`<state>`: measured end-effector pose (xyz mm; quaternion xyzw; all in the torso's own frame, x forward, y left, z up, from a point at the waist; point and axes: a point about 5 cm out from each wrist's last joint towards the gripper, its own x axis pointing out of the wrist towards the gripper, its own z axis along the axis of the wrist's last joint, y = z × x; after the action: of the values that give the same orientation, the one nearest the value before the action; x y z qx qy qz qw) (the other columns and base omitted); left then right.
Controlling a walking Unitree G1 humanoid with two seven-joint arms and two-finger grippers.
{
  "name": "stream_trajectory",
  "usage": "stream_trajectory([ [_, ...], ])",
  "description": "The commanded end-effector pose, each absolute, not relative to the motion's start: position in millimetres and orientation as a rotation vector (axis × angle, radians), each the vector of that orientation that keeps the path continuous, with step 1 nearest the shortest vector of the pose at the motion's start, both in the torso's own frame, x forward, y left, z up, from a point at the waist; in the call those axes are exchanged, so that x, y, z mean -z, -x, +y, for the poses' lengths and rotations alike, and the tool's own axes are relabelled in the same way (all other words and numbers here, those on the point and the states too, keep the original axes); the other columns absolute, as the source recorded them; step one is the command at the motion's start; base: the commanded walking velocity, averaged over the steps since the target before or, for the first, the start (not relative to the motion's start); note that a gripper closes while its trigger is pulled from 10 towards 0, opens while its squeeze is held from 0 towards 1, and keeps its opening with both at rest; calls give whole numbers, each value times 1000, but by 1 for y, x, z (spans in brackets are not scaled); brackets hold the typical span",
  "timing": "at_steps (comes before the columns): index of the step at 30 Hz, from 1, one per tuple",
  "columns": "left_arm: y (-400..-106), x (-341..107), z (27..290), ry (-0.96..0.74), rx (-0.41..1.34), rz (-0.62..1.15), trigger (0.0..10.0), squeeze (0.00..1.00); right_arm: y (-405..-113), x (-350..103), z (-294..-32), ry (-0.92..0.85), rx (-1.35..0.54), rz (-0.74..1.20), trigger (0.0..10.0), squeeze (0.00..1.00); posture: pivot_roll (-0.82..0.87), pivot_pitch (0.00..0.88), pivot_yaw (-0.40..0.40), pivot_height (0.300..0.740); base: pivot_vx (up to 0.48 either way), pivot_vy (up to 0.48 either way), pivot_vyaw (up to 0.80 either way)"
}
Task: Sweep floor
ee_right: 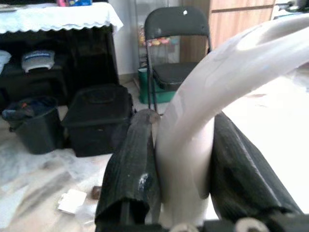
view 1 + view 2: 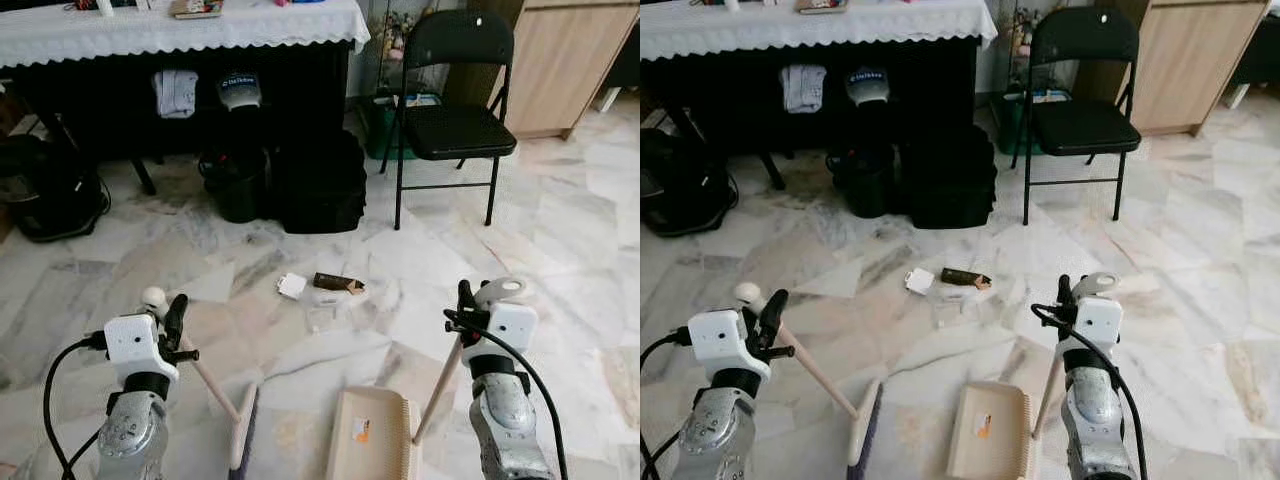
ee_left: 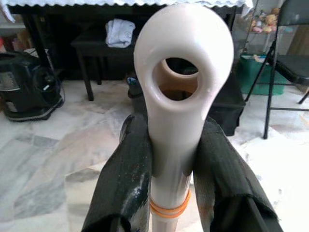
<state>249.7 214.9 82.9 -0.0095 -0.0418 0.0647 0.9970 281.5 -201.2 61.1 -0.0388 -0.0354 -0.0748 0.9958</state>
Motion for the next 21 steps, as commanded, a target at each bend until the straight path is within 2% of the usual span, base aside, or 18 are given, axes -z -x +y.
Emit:
stream_trajectory([
  [1,-248,-84,218,2,-139,-84,10000,0,-284,-70,-202,77,157,-117,10000,0,-32,84,27,740,0,0,0],
  [4,-248,-84,218,-5,-138,-85,10000,0,-284,-70,-202,77,157,-117,10000,0,-32,84,26,740,0,0,0],
  [10,-249,-84,218,-7,-141,-86,10000,0,-284,-70,-203,78,158,-117,10000,0,-35,85,25,740,0,-371,0],
  [21,-249,-84,218,-9,-140,-83,10000,0,-284,-70,-203,80,156,-117,10000,0,-32,86,24,740,0,0,0],
])
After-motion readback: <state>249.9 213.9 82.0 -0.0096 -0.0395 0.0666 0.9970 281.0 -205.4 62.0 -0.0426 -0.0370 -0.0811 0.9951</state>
